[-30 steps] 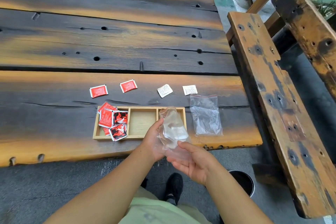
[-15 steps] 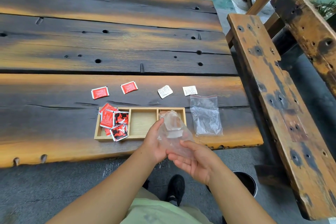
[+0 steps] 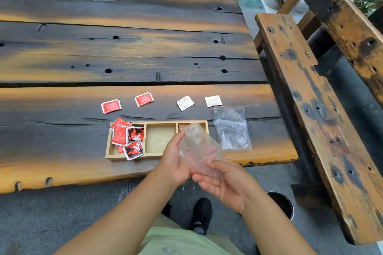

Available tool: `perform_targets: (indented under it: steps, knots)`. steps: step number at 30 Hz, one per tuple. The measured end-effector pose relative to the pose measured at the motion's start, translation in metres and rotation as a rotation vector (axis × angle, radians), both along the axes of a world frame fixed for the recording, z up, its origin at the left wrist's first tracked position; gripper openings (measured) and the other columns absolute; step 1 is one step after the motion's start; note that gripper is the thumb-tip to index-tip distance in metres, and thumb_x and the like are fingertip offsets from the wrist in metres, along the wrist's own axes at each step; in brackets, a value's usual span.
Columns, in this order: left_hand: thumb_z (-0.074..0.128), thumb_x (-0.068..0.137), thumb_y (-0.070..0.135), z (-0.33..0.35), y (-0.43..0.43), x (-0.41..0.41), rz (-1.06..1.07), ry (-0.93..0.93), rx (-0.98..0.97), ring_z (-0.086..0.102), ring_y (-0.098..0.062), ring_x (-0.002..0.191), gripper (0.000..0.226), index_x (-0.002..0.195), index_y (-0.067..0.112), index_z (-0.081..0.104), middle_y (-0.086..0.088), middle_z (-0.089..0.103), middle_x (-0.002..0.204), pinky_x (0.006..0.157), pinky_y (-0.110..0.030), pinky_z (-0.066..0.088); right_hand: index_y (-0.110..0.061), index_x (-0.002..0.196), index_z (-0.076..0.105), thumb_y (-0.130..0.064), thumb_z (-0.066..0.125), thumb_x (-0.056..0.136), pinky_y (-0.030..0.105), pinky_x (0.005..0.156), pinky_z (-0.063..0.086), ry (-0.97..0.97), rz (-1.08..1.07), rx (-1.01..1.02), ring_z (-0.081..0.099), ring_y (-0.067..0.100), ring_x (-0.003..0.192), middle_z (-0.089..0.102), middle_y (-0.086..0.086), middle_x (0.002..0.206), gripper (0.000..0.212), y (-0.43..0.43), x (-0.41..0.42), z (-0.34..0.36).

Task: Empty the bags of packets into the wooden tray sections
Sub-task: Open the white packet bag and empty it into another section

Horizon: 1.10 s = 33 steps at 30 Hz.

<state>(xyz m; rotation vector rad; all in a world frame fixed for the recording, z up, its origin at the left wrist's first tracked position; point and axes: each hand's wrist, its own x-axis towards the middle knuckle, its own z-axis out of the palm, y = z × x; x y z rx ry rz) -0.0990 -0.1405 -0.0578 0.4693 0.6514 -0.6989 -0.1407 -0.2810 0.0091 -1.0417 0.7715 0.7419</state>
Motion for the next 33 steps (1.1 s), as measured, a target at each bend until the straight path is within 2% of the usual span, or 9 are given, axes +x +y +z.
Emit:
perform_targets:
  steps: [9, 12, 15, 17, 20, 22, 26, 30, 33]
  knots:
    - [0.05, 0.096, 0.048, 0.012, 0.004, -0.002, 0.015, -0.031, -0.05, 0.074, -0.039, 0.083, 0.057, 0.135, 0.007, 0.052, -0.026, 0.073, 0.098, 0.063, -0.042, 0.061, 0.008, 0.118, 0.061, -0.009, 0.06, 0.096, 0.027, 0.054, 0.061, -0.027, 0.005, 0.001, 0.077, 0.027, 0.071, 0.075, 0.028, 0.096, 0.028, 0.002, -0.002, 0.009]
    - [0.05, 0.095, 0.05, 0.016, 0.006, -0.002, 0.015, -0.012, -0.056, 0.072, -0.04, 0.094, 0.057, 0.129, 0.004, 0.057, -0.028, 0.071, 0.108, 0.078, -0.045, 0.058, 0.008, 0.119, 0.06, -0.008, 0.061, 0.096, 0.027, 0.053, 0.061, -0.031, 0.006, 0.001, 0.077, 0.027, 0.071, 0.075, 0.028, 0.097, 0.029, 0.004, -0.002, 0.01]
    - [0.052, 0.094, 0.05, 0.016, 0.01, 0.0, 0.014, 0.001, -0.066, 0.059, -0.045, 0.122, 0.059, 0.129, 0.003, 0.058, -0.032, 0.062, 0.127, 0.103, -0.054, 0.044, 0.007, 0.119, 0.059, -0.007, 0.061, 0.095, 0.027, 0.051, 0.06, -0.041, -0.009, 0.013, 0.077, 0.028, 0.07, 0.075, 0.028, 0.095, 0.028, 0.005, -0.001, 0.013]
    - [0.054, 0.093, 0.05, 0.017, 0.012, 0.004, 0.015, 0.0, -0.093, 0.053, -0.045, 0.129, 0.06, 0.13, 0.003, 0.057, -0.034, 0.056, 0.134, 0.108, -0.056, 0.039, 0.006, 0.117, 0.059, -0.006, 0.062, 0.094, 0.027, 0.049, 0.06, -0.054, -0.013, 0.022, 0.077, 0.029, 0.07, 0.075, 0.027, 0.093, 0.026, 0.006, 0.001, 0.015]
    - [0.056, 0.092, 0.048, 0.02, 0.015, 0.009, 0.021, -0.019, -0.087, 0.053, -0.046, 0.128, 0.06, 0.124, -0.003, 0.058, -0.035, 0.055, 0.134, 0.106, -0.056, 0.04, 0.005, 0.115, 0.059, -0.006, 0.062, 0.094, 0.027, 0.049, 0.06, -0.073, -0.007, 0.022, 0.077, 0.029, 0.07, 0.076, 0.026, 0.093, 0.024, 0.009, 0.003, 0.018]
    - [0.06, 0.089, 0.047, 0.021, 0.017, 0.014, 0.021, -0.039, -0.084, 0.056, -0.045, 0.125, 0.065, 0.131, -0.003, 0.052, -0.032, 0.057, 0.133, 0.103, -0.057, 0.044, 0.007, 0.118, 0.059, -0.007, 0.062, 0.094, 0.026, 0.051, 0.06, -0.092, 0.011, 0.013, 0.077, 0.029, 0.073, 0.076, 0.025, 0.094, 0.027, 0.009, 0.006, 0.017]
    - [0.069, 0.078, 0.047, 0.027, 0.02, 0.029, -0.025, -0.082, -0.027, 0.07, -0.033, 0.097, 0.06, 0.122, 0.008, 0.056, -0.018, 0.072, 0.105, 0.084, -0.049, 0.056, 0.004, 0.118, 0.061, -0.007, 0.062, 0.096, 0.025, 0.053, 0.061, -0.138, 0.065, -0.074, 0.077, 0.027, 0.075, 0.078, 0.019, 0.098, 0.025, 0.01, 0.012, 0.014]
    - [0.068, 0.088, 0.042, 0.028, 0.029, 0.045, -0.128, -0.166, 0.034, 0.056, -0.039, 0.125, 0.059, 0.134, 0.006, 0.06, -0.019, 0.061, 0.132, 0.11, -0.057, 0.04, -0.009, 0.11, 0.068, -0.008, 0.062, 0.096, 0.028, 0.062, 0.061, -0.236, 0.175, -0.322, 0.076, 0.02, 0.084, 0.079, 0.008, 0.098, 0.016, 0.011, 0.016, 0.008]
    - [0.069, 0.091, 0.029, 0.028, 0.033, 0.057, -0.155, -0.251, 0.173, 0.065, -0.038, 0.113, 0.051, 0.135, 0.006, 0.058, -0.02, 0.066, 0.127, 0.096, -0.053, 0.053, -0.014, 0.105, 0.068, -0.011, 0.066, 0.094, 0.03, 0.068, 0.061, -0.25, 0.221, -0.402, 0.074, 0.018, 0.091, 0.077, 0.006, 0.103, 0.012, 0.013, 0.021, 0.003]
